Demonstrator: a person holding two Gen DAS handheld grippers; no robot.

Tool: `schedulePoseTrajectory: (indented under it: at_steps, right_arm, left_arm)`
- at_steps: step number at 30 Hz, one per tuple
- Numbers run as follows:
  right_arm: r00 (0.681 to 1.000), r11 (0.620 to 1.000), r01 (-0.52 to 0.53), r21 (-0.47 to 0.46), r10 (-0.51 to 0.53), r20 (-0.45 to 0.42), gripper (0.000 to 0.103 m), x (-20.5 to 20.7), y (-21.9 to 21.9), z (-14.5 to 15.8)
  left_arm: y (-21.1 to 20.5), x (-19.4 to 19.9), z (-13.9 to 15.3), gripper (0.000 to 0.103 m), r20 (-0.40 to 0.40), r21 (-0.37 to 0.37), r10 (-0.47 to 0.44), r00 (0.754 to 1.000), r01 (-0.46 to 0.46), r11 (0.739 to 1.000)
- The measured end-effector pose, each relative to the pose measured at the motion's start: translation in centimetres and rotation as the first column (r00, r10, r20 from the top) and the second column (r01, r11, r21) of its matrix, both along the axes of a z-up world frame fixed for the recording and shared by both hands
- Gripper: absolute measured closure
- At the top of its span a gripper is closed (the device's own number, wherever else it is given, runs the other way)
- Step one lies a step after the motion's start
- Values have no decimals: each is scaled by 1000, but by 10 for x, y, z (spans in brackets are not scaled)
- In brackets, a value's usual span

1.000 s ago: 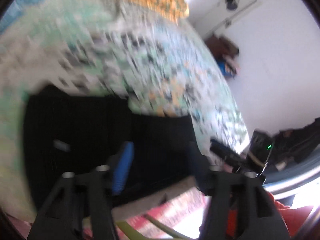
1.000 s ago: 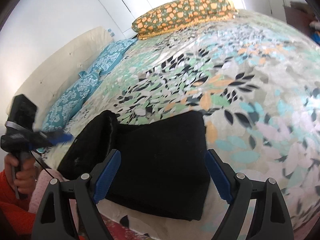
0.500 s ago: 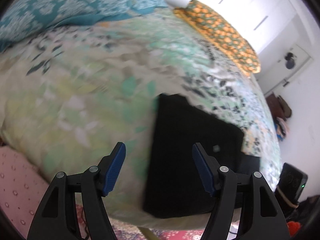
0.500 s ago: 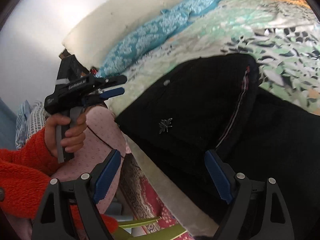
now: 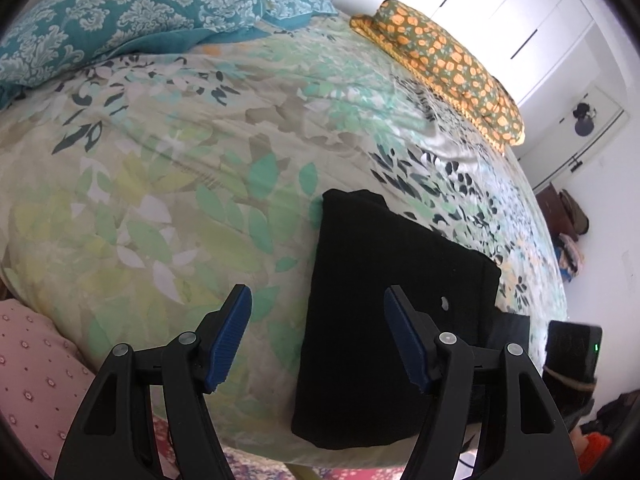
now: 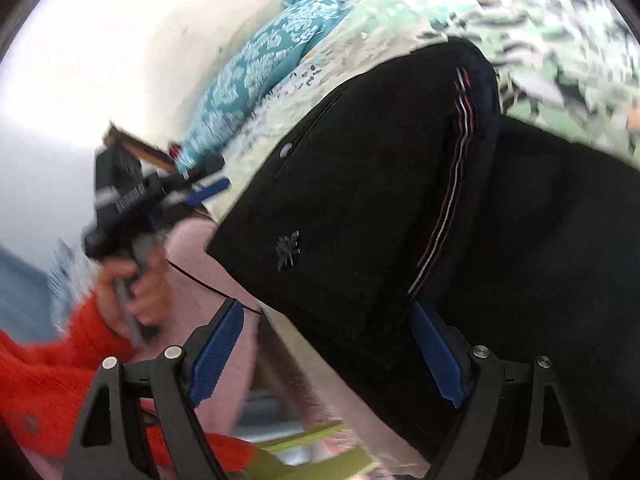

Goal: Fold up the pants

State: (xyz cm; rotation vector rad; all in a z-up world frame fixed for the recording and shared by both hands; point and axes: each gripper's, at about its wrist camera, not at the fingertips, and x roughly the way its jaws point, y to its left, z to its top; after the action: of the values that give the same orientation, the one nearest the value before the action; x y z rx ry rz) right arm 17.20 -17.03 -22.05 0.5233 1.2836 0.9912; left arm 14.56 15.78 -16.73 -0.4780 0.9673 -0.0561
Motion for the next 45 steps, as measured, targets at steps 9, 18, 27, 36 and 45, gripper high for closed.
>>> schedulePoseTrajectory:
  at_steps: [9,18,27,36,45]
  right_arm:
    - [976,995,88,54,-75,-204,77,19,-3,-25]
    - [996,994,72,80,-75,37,82,0,-47,84]
    - [984,984,147,-96,-135,118,82,-21,-127,109]
    - [961,933,269,-238,-275,11,82,-29,-190,9]
    - [946,900,322,-296,-293,136,63,-28,-204,50]
  left_arm:
    - [10,0,-4,33,-14,-13,43,999,-43,999]
    - [14,-6,1,33,5,-36,60,998,-60,998]
    - [-9,-8,11,33,34,3,-23,999,23,1000]
    - [-70,-11,18,32,41,135,-223,974,215,967]
    - [-141,-23,11,31,-21,292,-448,894,434,852]
